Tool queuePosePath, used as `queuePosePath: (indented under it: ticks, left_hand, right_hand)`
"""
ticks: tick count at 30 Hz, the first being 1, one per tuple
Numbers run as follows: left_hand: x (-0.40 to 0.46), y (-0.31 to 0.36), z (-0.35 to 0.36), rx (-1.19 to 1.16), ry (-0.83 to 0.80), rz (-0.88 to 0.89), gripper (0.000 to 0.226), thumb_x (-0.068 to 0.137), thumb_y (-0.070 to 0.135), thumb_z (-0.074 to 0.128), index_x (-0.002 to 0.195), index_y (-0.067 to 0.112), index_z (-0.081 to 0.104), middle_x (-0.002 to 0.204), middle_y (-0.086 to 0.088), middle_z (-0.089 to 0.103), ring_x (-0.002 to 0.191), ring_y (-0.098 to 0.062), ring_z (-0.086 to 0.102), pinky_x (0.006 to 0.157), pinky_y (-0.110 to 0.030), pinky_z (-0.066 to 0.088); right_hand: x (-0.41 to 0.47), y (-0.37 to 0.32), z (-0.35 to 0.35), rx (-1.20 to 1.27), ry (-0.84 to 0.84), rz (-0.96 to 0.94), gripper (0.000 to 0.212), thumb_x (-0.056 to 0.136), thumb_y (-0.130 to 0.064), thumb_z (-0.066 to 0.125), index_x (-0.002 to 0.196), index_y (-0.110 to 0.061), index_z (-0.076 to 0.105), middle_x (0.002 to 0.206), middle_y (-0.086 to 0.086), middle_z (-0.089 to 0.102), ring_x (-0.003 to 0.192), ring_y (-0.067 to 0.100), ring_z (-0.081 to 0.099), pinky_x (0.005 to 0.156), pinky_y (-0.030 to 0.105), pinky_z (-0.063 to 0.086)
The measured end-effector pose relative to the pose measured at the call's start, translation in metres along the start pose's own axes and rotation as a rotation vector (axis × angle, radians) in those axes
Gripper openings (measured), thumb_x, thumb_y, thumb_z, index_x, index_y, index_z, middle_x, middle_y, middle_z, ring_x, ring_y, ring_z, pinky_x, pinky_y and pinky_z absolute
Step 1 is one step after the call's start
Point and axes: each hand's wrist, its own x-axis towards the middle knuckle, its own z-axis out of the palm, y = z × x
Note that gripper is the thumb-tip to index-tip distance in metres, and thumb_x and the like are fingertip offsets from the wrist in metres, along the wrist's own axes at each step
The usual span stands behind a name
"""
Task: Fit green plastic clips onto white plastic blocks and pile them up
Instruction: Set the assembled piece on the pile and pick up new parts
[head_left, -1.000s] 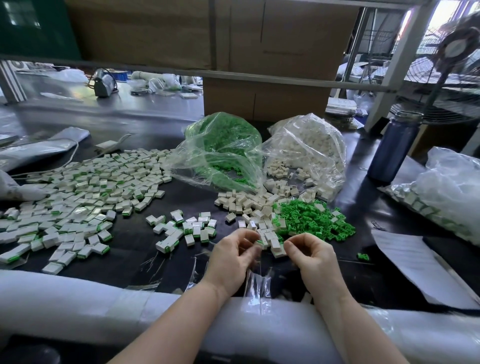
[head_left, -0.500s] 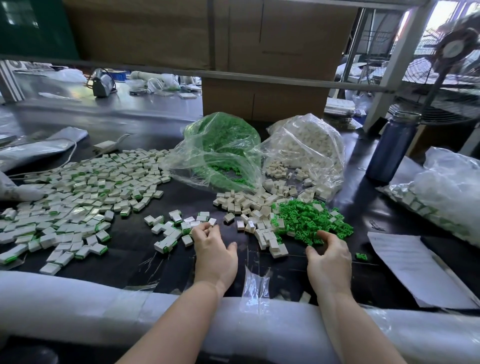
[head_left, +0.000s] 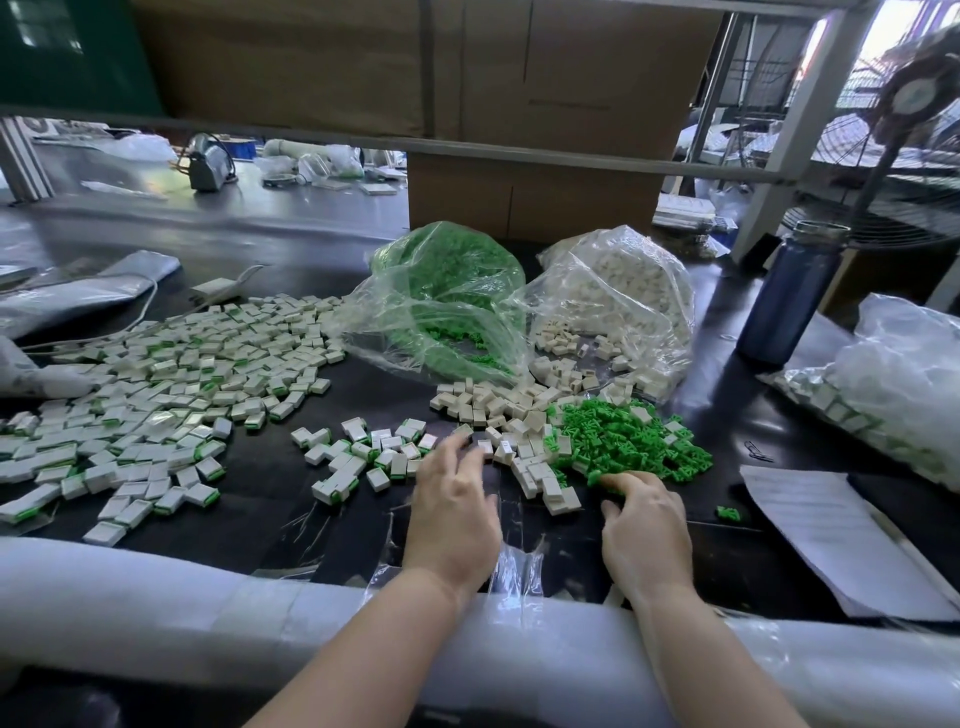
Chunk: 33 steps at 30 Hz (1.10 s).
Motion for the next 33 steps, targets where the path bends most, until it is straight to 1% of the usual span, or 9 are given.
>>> queuePosePath:
  ticks: [3, 6, 9, 13, 16, 20, 23, 28, 33]
  left_hand:
    - [-0.003, 0.002, 0.0, 0.059, -0.102, 0.216, 0.043, 0.095, 0.019, 0.046, 0.137, 0.021, 0.042, 0.141, 0.007, 0.025, 0.13, -0.01, 0.023, 0.114, -0.022, 0.015]
    - [-0.002, 0.002, 0.004, 0.142, -0.217, 0.323, 0.049, 0.097, 0.022, 0.041, 0.144, 0.029, 0.03, 0.15, 0.013, 0.015, 0.131, -0.011, 0.019, 0.112, -0.027, 0.014]
    - [-0.001, 0.002, 0.006, 0.175, -0.279, 0.348, 0.049, 0.098, 0.027, 0.039, 0.144, 0.034, 0.027, 0.15, 0.019, 0.02, 0.13, -0.011, 0.022, 0.106, -0.026, 0.016]
    - [-0.001, 0.004, 0.003, 0.105, -0.237, 0.376, 0.043, 0.094, 0.028, 0.048, 0.137, 0.03, 0.042, 0.139, 0.015, 0.038, 0.124, -0.01, 0.033, 0.108, -0.025, 0.023]
    - [-0.002, 0.005, 0.001, 0.076, -0.193, 0.38, 0.041, 0.093, 0.026, 0.051, 0.134, 0.026, 0.047, 0.132, 0.01, 0.044, 0.121, -0.012, 0.036, 0.107, -0.027, 0.027]
    - [-0.002, 0.003, 0.004, 0.172, -0.221, 0.366, 0.051, 0.097, 0.026, 0.042, 0.145, 0.033, 0.027, 0.138, 0.007, 0.027, 0.125, -0.014, 0.026, 0.109, -0.026, 0.022]
    - [-0.001, 0.003, 0.006, 0.217, -0.259, 0.355, 0.048, 0.098, 0.027, 0.038, 0.143, 0.037, 0.026, 0.142, 0.008, 0.019, 0.126, -0.015, 0.02, 0.108, -0.029, 0.018]
    - [-0.002, 0.004, 0.006, 0.153, -0.167, 0.361, 0.032, 0.094, 0.03, 0.048, 0.126, 0.031, 0.048, 0.132, 0.01, 0.033, 0.12, -0.011, 0.027, 0.101, -0.022, 0.02]
    - [-0.003, 0.006, 0.003, 0.096, -0.136, 0.381, 0.019, 0.089, 0.033, 0.057, 0.105, 0.024, 0.057, 0.117, 0.01, 0.045, 0.109, -0.01, 0.036, 0.1, -0.023, 0.028]
  right_hand:
    - [-0.002, -0.002, 0.001, 0.038, 0.0, -0.047, 0.024, 0.091, -0.009, 0.052, 0.11, -0.015, 0.066, 0.117, -0.002, 0.058, 0.109, 0.019, 0.045, 0.09, 0.024, 0.033]
    - [-0.004, -0.005, 0.0, 0.048, -0.004, -0.087, 0.019, 0.09, -0.009, 0.055, 0.103, -0.014, 0.068, 0.109, -0.003, 0.061, 0.105, 0.019, 0.05, 0.088, 0.025, 0.038]
    - [-0.006, -0.009, -0.003, 0.067, -0.027, -0.118, 0.015, 0.088, -0.01, 0.059, 0.098, -0.012, 0.07, 0.102, -0.001, 0.064, 0.1, 0.02, 0.056, 0.089, 0.028, 0.042]
    - [-0.007, -0.011, -0.006, 0.108, -0.015, -0.112, 0.016, 0.083, -0.006, 0.064, 0.097, -0.011, 0.07, 0.101, 0.001, 0.064, 0.097, 0.02, 0.058, 0.085, 0.023, 0.039]
    - [-0.008, -0.012, -0.007, 0.122, -0.002, -0.095, 0.02, 0.081, -0.006, 0.067, 0.1, -0.012, 0.069, 0.103, 0.002, 0.061, 0.095, 0.02, 0.057, 0.084, 0.022, 0.038]
    - [-0.008, -0.011, -0.005, 0.091, -0.01, -0.068, 0.023, 0.084, -0.01, 0.066, 0.106, -0.009, 0.067, 0.108, 0.005, 0.059, 0.098, 0.021, 0.058, 0.088, 0.025, 0.04]
    - [-0.007, -0.011, -0.004, 0.068, -0.027, -0.055, 0.019, 0.085, -0.012, 0.064, 0.103, -0.007, 0.068, 0.107, 0.005, 0.057, 0.098, 0.022, 0.056, 0.089, 0.026, 0.041]
    - [-0.008, -0.011, -0.004, 0.059, -0.034, -0.06, 0.01, 0.086, -0.013, 0.063, 0.096, -0.012, 0.065, 0.101, 0.002, 0.059, 0.098, 0.02, 0.054, 0.084, 0.028, 0.04]
    - [-0.009, -0.01, -0.005, 0.084, -0.011, -0.074, 0.016, 0.085, -0.01, 0.063, 0.1, -0.013, 0.066, 0.1, 0.001, 0.062, 0.097, 0.02, 0.056, 0.083, 0.026, 0.04]
